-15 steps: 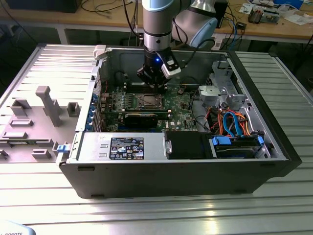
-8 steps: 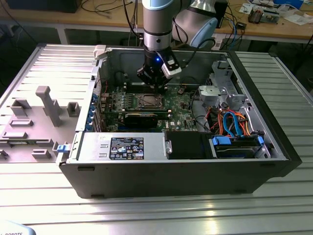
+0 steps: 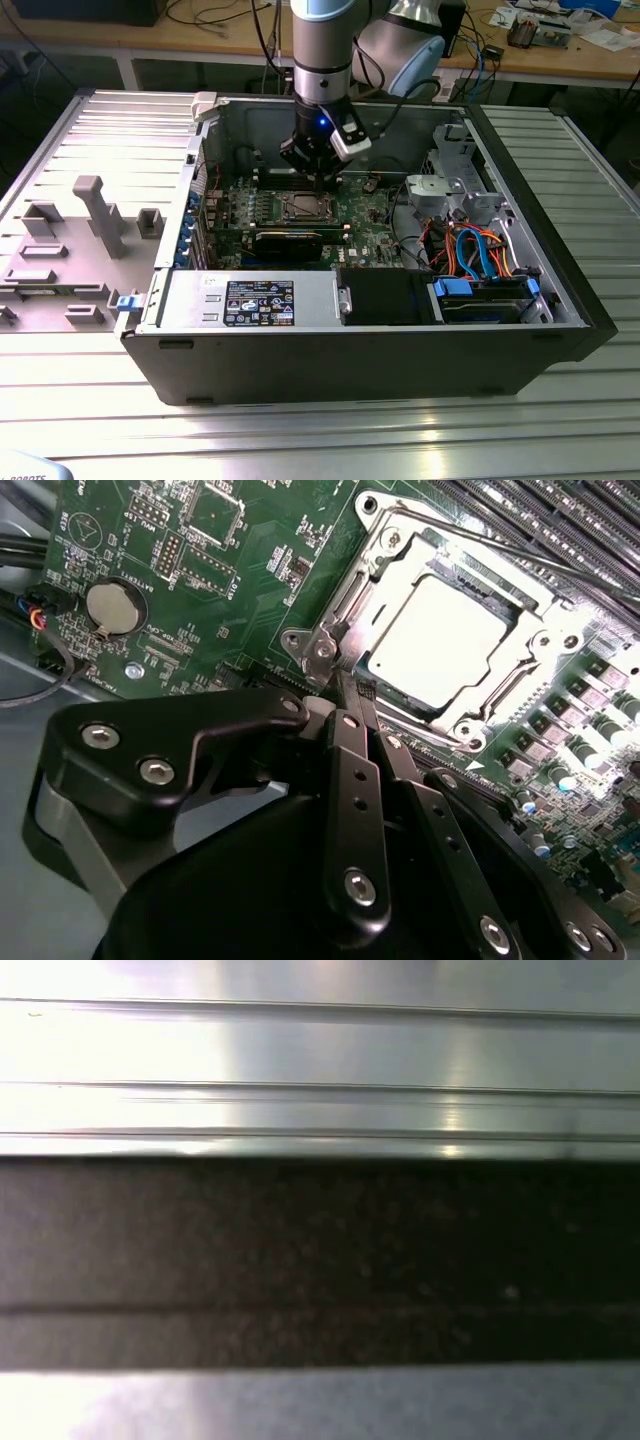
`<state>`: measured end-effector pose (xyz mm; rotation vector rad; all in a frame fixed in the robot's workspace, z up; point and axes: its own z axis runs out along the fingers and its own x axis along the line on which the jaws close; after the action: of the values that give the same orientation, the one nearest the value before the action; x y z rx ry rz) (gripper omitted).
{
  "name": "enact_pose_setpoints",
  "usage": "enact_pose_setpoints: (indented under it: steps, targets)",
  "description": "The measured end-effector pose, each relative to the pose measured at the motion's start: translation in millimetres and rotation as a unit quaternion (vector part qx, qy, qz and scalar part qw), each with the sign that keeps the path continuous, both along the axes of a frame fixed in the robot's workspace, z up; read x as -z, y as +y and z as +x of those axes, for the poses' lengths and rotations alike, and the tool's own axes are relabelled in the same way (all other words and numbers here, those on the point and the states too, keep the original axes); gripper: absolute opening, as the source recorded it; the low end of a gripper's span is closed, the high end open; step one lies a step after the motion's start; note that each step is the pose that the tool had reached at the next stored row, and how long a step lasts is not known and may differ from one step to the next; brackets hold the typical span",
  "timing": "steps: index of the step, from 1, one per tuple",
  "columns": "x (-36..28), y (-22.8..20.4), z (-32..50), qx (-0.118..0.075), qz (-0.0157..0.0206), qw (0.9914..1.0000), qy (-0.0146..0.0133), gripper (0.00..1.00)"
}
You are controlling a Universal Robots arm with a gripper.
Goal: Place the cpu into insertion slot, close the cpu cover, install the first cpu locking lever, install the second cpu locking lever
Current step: 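Install the second cpu locking lever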
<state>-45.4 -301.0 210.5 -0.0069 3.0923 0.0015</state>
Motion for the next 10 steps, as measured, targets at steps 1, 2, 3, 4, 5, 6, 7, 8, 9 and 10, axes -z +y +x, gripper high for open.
enact_pose_setpoints:
  steps: [1,2,3,4,5,6,7,8,9,10]
  targets:
    - [0.0,-0.5,0.0,0.0,0.0,1.0,0.0,0.11]
    - [0.0,-1.0,0.0,0.0,0.0,1.0,0.0,0.11]
    - [0.0,-1.8,0.0,0.0,0.0,1.0,0.0,0.11]
    - [0.0,-2.4,0.0,0.0,0.0,1.0,0.0,0.11]
    - [0.0,-3.0,0.0,0.0,0.0,1.0,0.0,0.11]
    - [0.0,-3.5,0.0,0.0,0.0,1.0,0.0,0.11]
    - [0.0,-4.0,0.0,0.0,0.0001,1.0,0.0,0.11]
    - [0.0,-4.3,0.0,0.0,0.0002,1.0,0.0,0.11]
    - [-0.2,-4.9,0.0,0.0,0.0014,1.0,0.0,0.11]
    - [-0.5,-5.2,0.0,0.0,0.0018,1.0,0.0,0.11]
